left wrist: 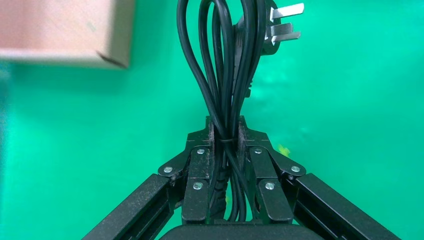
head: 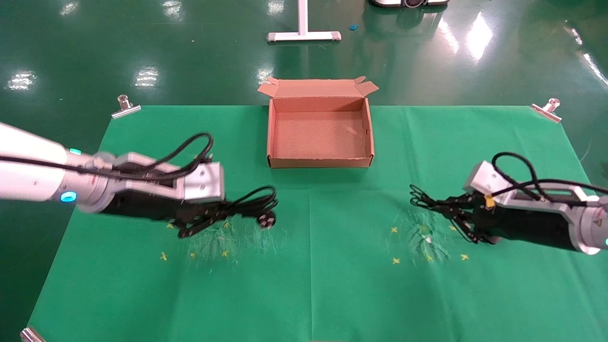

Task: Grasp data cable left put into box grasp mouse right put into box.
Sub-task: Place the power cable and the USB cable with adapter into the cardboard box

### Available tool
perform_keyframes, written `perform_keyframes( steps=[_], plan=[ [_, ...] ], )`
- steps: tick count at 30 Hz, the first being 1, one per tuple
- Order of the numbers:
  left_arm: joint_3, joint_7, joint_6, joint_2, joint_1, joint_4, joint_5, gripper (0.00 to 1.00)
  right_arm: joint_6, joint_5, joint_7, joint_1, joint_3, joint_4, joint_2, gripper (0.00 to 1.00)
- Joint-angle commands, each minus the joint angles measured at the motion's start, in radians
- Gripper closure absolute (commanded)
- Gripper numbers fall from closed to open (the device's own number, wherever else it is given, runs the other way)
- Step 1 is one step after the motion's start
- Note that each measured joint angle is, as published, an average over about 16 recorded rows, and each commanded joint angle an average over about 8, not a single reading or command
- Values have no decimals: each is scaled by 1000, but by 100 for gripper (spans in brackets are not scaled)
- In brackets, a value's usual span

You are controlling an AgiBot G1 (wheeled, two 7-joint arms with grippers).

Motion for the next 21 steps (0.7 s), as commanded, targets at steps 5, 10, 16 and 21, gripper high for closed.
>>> perform_keyframes(
  steps=[5, 10, 16, 21],
  plan=[
    [-4, 55, -118, 96, -16, 66, 29, 100, 7, 24, 7, 30, 30, 17, 23, 100],
    [19, 164, -296, 270, -40, 240, 92, 100, 1, 57, 15, 49, 63, 48, 70, 100],
    [85, 274, -469, 407, -81, 439, 111, 69, -5, 103, 22, 41, 106, 77, 149, 100],
    [186, 279, -564, 420, -101, 501, 59, 6, -4, 145, 13, 17, 138, 85, 207, 100]
  ],
)
